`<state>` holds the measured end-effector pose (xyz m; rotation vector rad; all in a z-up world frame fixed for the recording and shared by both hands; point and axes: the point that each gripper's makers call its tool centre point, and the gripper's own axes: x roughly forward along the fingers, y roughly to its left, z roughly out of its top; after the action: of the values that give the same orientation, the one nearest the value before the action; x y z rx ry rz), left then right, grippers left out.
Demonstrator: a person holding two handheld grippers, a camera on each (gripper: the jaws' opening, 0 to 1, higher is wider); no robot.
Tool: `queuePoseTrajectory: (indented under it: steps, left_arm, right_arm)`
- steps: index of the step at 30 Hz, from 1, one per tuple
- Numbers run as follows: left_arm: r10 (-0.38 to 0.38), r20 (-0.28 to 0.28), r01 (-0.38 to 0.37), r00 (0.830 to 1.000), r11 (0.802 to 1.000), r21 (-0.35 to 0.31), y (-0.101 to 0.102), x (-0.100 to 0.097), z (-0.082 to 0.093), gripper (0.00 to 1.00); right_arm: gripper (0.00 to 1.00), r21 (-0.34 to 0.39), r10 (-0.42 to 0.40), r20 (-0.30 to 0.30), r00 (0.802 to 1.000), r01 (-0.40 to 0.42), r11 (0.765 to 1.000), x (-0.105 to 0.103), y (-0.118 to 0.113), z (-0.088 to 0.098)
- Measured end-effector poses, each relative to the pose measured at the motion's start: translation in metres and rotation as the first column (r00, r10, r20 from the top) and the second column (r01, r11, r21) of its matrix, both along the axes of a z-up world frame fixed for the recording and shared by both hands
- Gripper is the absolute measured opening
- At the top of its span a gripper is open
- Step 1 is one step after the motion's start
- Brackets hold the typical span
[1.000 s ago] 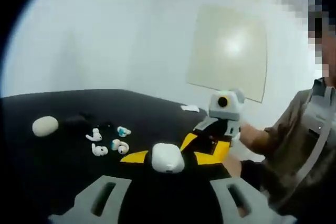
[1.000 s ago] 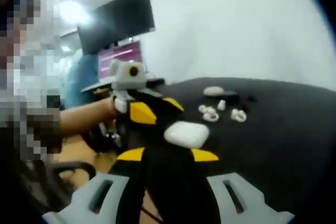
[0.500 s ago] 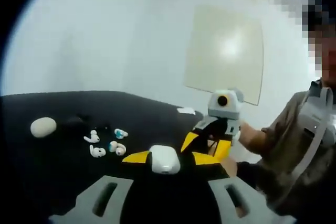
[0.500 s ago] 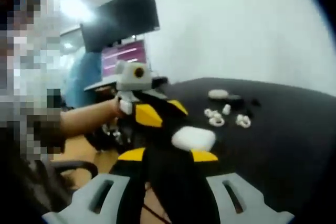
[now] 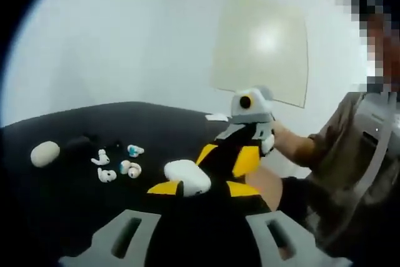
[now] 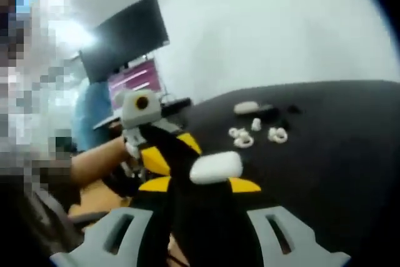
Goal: Pick up three earphones and place each one into its charging case using tactile feedback, ensure that each earphone is properly inserted and securely positioned inside the case.
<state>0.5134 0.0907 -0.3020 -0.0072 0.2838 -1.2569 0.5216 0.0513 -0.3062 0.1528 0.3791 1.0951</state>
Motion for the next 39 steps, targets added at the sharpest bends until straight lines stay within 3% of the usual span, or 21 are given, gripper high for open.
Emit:
queuePoseTrajectory:
  steps: [7,11,12,14,18,22,26,27,29,32,33,35,38,39]
  left_arm:
    - [-0.094,0.049,0.091,0.994,0.994,0.057,-0.010,-0.019,-0.009,0.26]
    - [-0.107,0.062,0.101,0.992,0.990,0.097,-0.011,-0.022,-0.016,0.29]
    - [-0.100,0.068,0.095,0.993,0.992,0.082,-0.009,-0.021,-0.012,0.29]
    - [-0.064,0.065,0.066,0.996,0.998,-0.016,-0.004,-0.015,0.006,0.26]
    - [-0.011,0.047,0.019,0.999,0.984,-0.174,0.011,-0.003,0.034,0.25]
    - [0.048,-0.040,-0.055,0.998,0.980,-0.193,0.017,0.015,0.034,0.31]
    - [0.057,-0.066,-0.069,0.996,0.979,-0.192,0.018,0.020,0.032,0.32]
    - [0.065,-0.068,-0.077,0.996,0.978,-0.192,0.019,0.021,0.032,0.31]
    - [0.086,-0.068,-0.098,0.994,0.977,-0.188,0.020,0.025,0.031,0.29]
    - [0.084,-0.077,-0.096,0.993,0.981,-0.166,0.018,0.026,0.026,0.29]
    - [0.080,-0.078,-0.091,0.994,0.984,-0.150,0.017,0.025,0.023,0.29]
    - [0.072,-0.080,-0.081,0.994,0.990,-0.116,0.014,0.024,0.017,0.29]
    - [0.060,-0.085,-0.066,0.995,0.996,-0.062,0.009,0.020,0.008,0.27]
    - [0.056,-0.089,-0.060,0.994,0.997,-0.048,0.008,0.019,0.005,0.25]
  right_arm:
    - [0.34,-0.002,-0.046,-0.054,0.997,0.046,0.999,0.016,0.011,-0.002]
    - [0.35,-0.024,-0.040,-0.049,0.998,0.039,0.999,0.017,0.024,-0.005]
    - [0.35,-0.027,-0.043,-0.046,0.998,0.041,0.999,0.018,0.025,-0.004]
    - [0.35,-0.030,-0.044,-0.043,0.998,0.043,0.999,0.019,0.026,-0.005]
    - [0.34,-0.030,-0.035,-0.036,0.999,0.034,0.999,0.019,0.024,-0.005]
    - [0.35,-0.090,-0.012,0.018,1.000,0.014,0.996,0.023,0.030,-0.008]
    - [0.34,-0.092,-0.018,0.026,0.999,0.020,0.996,0.028,0.038,-0.008]
    - [0.34,-0.103,0.001,0.044,0.999,0.004,0.995,0.027,0.039,-0.008]
    - [0.33,-0.174,0.098,0.152,0.983,-0.071,0.982,0.021,0.040,-0.006]
    - [0.32,-0.288,0.235,0.333,0.913,-0.139,0.948,0.013,0.045,-0.001]
    - [0.31,-0.335,0.284,0.415,0.864,-0.145,0.931,0.011,0.046,0.002]
    - [0.28,-0.413,0.378,0.548,0.746,-0.152,0.898,0.003,0.050,0.007]
    - [0.22,-0.487,0.485,0.669,0.564,-0.161,0.858,-0.012,0.053,0.015]
    - [0.21,-0.501,0.504,0.681,0.531,-0.164,0.850,-0.016,0.054,0.015]
